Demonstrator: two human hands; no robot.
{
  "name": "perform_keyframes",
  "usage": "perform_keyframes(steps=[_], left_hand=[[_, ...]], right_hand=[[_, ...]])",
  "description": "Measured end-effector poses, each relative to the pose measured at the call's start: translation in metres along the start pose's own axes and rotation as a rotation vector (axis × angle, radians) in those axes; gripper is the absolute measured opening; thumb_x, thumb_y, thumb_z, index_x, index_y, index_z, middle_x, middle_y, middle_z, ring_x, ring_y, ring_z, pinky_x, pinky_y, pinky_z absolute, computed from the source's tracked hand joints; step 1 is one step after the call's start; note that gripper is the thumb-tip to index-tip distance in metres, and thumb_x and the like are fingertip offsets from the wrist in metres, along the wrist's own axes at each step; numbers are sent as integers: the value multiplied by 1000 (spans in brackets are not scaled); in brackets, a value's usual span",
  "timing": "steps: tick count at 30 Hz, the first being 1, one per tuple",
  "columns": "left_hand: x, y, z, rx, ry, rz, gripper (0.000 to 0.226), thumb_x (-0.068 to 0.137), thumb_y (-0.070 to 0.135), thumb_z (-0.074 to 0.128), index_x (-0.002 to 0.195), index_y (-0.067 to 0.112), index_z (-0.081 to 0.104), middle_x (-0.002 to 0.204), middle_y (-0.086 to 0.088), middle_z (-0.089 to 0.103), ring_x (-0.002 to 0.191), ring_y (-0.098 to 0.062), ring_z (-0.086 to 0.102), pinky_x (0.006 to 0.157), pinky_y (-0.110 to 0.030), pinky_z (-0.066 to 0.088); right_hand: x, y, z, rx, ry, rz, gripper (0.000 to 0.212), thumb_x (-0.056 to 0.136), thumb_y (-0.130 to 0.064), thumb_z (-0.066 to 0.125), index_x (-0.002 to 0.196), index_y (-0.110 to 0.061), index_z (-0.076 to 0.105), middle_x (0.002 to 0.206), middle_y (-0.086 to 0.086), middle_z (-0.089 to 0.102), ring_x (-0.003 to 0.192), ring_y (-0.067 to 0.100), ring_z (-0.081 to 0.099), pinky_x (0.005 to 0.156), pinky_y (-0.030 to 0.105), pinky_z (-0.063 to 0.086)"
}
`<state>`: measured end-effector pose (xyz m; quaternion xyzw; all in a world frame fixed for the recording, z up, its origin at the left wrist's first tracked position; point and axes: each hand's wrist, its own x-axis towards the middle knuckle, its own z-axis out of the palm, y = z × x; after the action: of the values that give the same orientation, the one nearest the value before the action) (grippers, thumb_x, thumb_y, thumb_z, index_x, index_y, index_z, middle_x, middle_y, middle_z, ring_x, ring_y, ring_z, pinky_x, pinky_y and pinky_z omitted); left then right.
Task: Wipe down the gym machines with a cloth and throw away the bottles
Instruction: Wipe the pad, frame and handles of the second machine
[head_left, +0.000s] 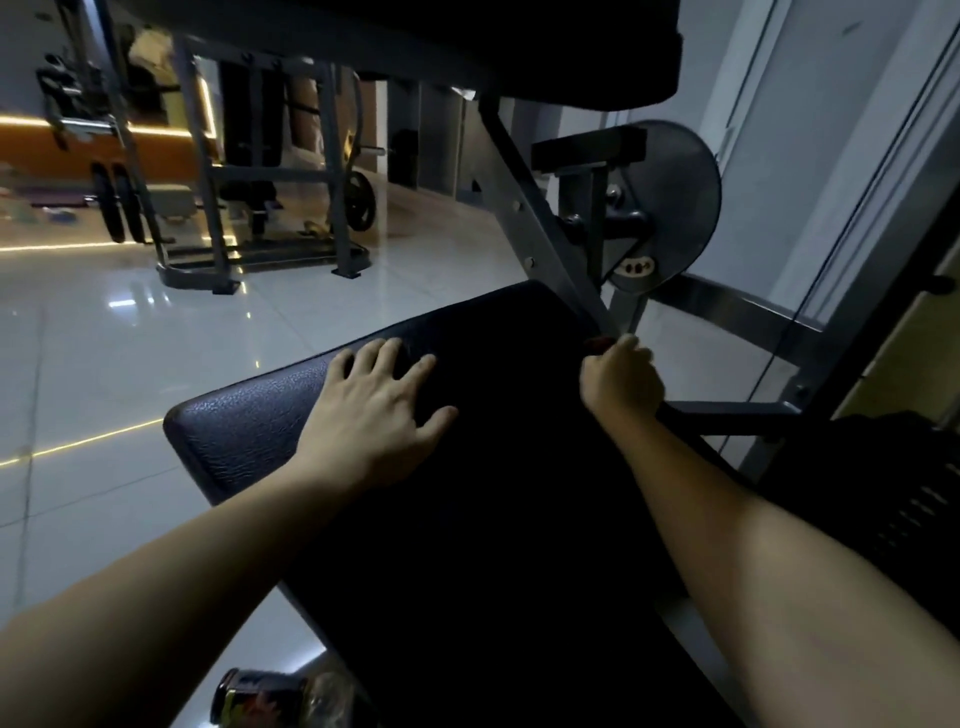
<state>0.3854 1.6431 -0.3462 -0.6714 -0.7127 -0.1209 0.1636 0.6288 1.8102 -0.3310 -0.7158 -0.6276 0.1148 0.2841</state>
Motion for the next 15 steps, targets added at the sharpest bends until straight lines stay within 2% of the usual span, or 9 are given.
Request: perform_keyframes(steps=[2,4,5,6,8,10,11,13,15], left_hand=[[9,6,-5,20,-5,8,74,85,70,20,139,26,45,132,-11,47,128,-30,42,107,-47,34],[22,17,-13,70,-55,8,74,79,65,17,126,17,47,121,-17,49,116,-34,45,97,-44,39],[30,21,-15,90,-53,12,72,78,63,18,122,14,47,118,-19,49,113,-35,46,94,-44,39],[32,23,-14,87,-33,6,68,79,60,20,117,12,48,114,-21,50,109,-36,47,93,-45,40],[26,23,-7,14,41,-19,56,83,55,25,108,11,49,105,-20,48,100,-36,46,91,-47,41],[26,20,4,-23,93,-35,49,85,54,31,105,13,48,101,-17,47,98,-35,45,92,-48,41],[26,21,6,-21,109,-37,48,84,54,33,105,13,49,102,-17,48,99,-35,45,92,-49,41],[33,21,7,-36,133,-59,47,84,54,36,106,14,49,103,-16,49,101,-35,45,94,-49,41],[35,20,9,-35,131,-53,47,85,55,36,106,15,48,105,-15,49,102,-34,44,95,-49,41]], right_hand=[[-42,-34,17,40,27,-264,34,94,-32,52,118,-8,54,115,16,63,98,32,62,73,34,42],[-72,-47,27,28,4,-605,22,89,-37,56,94,-16,52,90,7,65,75,25,58,64,31,36],[-65,-44,21,28,-12,-695,21,88,-37,56,90,-18,49,84,5,61,72,25,56,62,32,35],[-47,-34,16,12,-31,-701,21,90,-37,56,91,-18,47,81,4,58,74,28,58,62,33,35],[2,-3,0,-56,-84,-478,21,95,-36,51,101,-15,47,87,6,55,85,34,60,65,36,35],[44,32,-7,-124,-34,-119,39,98,-39,43,124,-10,48,110,15,60,104,37,60,77,39,40],[52,44,-7,-135,1,3,47,98,-41,41,131,-7,46,121,17,60,110,37,59,82,41,42],[55,39,1,-81,47,101,48,97,-40,41,129,-5,48,125,19,60,111,37,58,88,43,44],[36,21,6,-10,81,70,44,95,-38,44,121,-5,54,120,19,63,108,36,60,87,41,45]])
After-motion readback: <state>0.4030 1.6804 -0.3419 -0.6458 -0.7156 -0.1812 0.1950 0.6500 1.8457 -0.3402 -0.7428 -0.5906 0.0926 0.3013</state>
